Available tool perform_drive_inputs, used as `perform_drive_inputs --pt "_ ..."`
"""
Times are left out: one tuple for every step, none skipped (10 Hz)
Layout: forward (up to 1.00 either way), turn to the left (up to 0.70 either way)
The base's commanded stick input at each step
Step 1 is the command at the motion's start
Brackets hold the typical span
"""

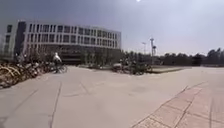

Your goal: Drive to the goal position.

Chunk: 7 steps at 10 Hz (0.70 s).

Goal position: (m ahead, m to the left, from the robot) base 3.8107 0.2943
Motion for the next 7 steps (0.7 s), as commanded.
perform_drive_inputs --pt "0.7 0.0" --pt "0.7 0.0" --pt "0.7 0.0" --pt "0.7 0.0" --pt "0.7 0.0" --pt "0.7 0.0" --pt "0.7 0.0"
